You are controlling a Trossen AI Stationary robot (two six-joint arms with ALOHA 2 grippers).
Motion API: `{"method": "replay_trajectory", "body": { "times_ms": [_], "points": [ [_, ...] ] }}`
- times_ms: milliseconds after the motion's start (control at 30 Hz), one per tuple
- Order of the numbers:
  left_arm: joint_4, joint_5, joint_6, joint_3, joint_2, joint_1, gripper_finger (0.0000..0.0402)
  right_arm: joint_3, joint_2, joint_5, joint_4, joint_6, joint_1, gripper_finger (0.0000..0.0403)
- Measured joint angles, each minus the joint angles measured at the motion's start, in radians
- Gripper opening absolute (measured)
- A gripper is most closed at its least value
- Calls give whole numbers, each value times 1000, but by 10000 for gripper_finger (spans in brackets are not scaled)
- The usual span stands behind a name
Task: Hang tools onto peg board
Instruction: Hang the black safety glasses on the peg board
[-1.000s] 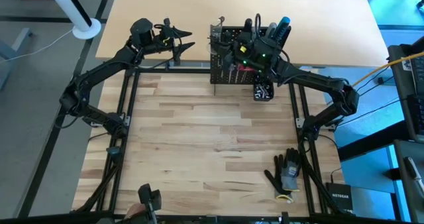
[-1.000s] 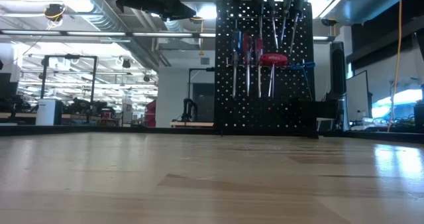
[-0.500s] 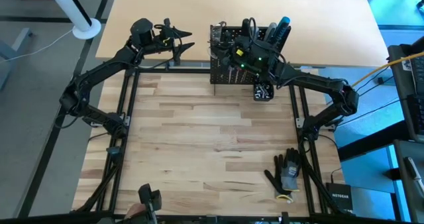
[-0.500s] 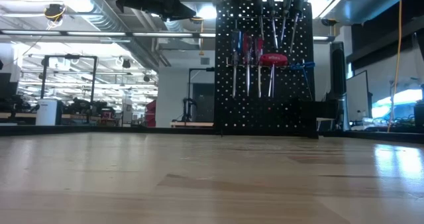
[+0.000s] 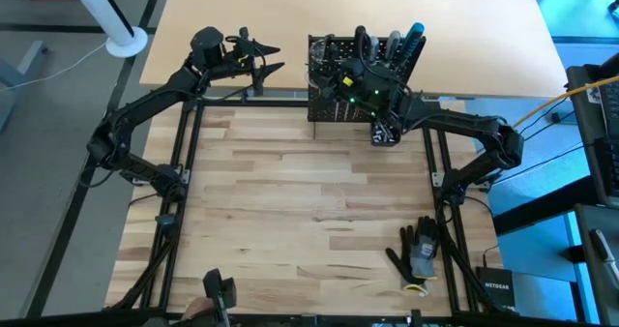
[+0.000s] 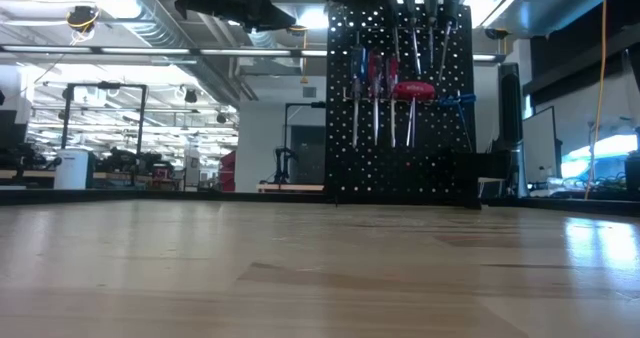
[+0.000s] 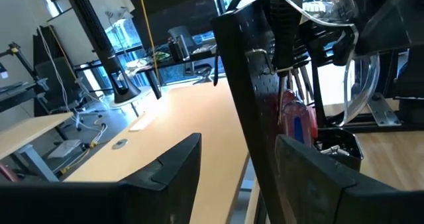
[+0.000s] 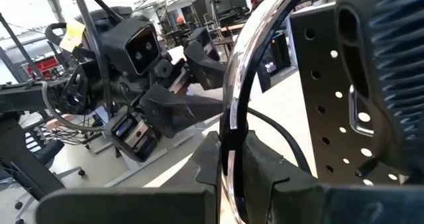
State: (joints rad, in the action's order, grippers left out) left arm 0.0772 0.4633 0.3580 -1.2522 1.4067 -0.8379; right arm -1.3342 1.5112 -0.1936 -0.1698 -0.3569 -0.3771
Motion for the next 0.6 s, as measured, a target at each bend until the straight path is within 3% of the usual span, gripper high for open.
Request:
{"method": "replay_trajectory", "body": {
  "times_ms": [300,600],
  "points": [
    [-8,0,16,0,0,0,184,5,3,-2,-52,87,-2,35],
    [-6,0,20,0,0,0,184,5,-1,107,-76,235,-3,35]
  ]
}}
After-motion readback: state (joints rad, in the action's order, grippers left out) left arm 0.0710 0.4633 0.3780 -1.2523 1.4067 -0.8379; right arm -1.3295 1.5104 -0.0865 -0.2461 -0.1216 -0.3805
